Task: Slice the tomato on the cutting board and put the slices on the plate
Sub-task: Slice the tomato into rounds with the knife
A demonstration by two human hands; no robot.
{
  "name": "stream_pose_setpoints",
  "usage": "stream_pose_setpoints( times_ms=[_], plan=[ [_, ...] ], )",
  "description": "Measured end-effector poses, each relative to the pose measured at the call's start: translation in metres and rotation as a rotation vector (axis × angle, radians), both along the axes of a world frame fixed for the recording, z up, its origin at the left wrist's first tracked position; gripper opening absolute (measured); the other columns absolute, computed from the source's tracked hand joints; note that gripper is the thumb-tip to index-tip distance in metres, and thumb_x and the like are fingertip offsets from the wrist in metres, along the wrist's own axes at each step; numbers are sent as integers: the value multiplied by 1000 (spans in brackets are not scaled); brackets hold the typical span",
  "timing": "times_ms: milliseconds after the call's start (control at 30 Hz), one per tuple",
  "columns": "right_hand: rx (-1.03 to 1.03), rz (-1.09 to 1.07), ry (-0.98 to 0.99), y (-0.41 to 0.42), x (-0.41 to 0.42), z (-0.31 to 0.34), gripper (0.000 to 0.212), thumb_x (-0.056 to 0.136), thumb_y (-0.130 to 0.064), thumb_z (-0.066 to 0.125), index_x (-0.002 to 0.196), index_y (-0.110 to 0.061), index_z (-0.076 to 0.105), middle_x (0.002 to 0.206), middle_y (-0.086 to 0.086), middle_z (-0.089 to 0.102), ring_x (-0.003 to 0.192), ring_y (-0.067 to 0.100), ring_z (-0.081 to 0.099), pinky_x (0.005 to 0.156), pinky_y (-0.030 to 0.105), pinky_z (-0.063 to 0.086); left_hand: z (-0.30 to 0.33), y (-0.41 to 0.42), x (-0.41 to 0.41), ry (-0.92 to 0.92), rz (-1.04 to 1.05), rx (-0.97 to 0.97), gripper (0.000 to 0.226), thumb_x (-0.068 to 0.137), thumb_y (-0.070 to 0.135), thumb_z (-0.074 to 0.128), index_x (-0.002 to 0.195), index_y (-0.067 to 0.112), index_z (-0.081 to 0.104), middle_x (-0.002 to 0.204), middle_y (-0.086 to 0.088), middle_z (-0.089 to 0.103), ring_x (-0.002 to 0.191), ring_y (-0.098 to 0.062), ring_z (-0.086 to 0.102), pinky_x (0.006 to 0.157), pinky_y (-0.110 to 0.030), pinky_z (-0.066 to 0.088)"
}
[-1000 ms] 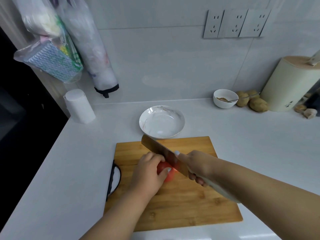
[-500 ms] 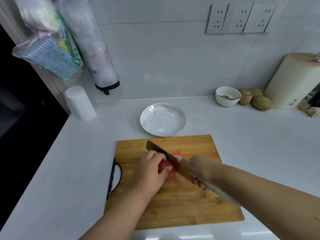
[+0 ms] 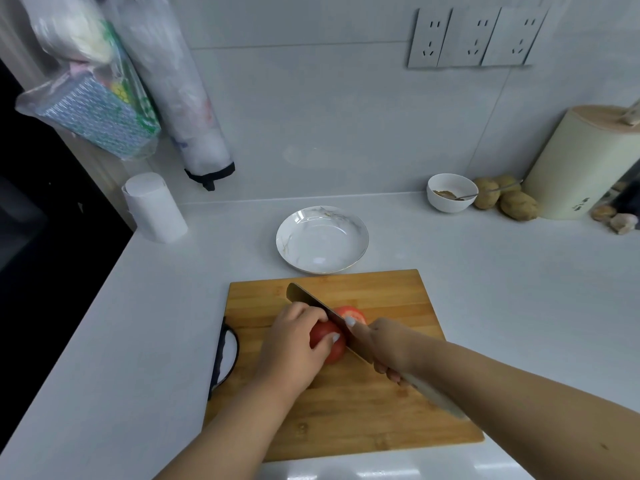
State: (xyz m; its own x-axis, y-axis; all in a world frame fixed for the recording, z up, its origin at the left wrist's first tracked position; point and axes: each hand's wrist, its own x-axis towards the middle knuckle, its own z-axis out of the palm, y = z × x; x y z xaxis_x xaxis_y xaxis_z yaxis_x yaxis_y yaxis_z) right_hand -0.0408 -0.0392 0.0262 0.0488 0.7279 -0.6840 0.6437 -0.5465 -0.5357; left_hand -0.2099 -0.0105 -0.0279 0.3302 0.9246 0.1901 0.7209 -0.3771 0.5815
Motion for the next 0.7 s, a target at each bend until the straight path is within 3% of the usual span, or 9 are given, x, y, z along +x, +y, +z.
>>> stream_pose_setpoints(
  times_ms=[67,167,367,467,700],
  plan=[
    [-17,-6,16,-5,4,-1,27,104,-42,27,99,-22,44,74,19,53,50,23,45,58,32,47,0,-1,0,0,5,-13,23,80,39,67,101,32,58,102,18,46,96,-1,41,76,-14,37],
    [-12,8,27,-7,11,-4,60,94,-66,25,88,-12,52,64,11,53,44,19,45,49,25,45,1,-1,0,1,11,-24,23,81,40,66,101,33,58,104,19,45,97,-1,40,77,-13,36],
    [-4,-59,133,-10,14,-9,50,94,-65,26,114,-27,51,60,5,50,41,15,43,49,25,41,-2,-6,-4,13,14,-39,25,83,42,62,106,34,56,108,18,47,102,-4,43,79,-17,39],
    [-27,-130,186,-11,17,-7,56,95,-65,25,122,-23,50,57,5,50,40,15,42,52,27,42,0,-9,-4,4,21,-45,26,84,41,62,108,33,57,109,17,46,103,-4,42,78,-16,38],
    [29,-138,211,-13,17,10,53,95,-64,29,110,-20,56,56,4,48,37,15,40,47,24,38,3,-8,0,5,51,-71,27,83,42,64,108,33,55,110,17,46,103,-5,43,79,-17,39]
  ],
)
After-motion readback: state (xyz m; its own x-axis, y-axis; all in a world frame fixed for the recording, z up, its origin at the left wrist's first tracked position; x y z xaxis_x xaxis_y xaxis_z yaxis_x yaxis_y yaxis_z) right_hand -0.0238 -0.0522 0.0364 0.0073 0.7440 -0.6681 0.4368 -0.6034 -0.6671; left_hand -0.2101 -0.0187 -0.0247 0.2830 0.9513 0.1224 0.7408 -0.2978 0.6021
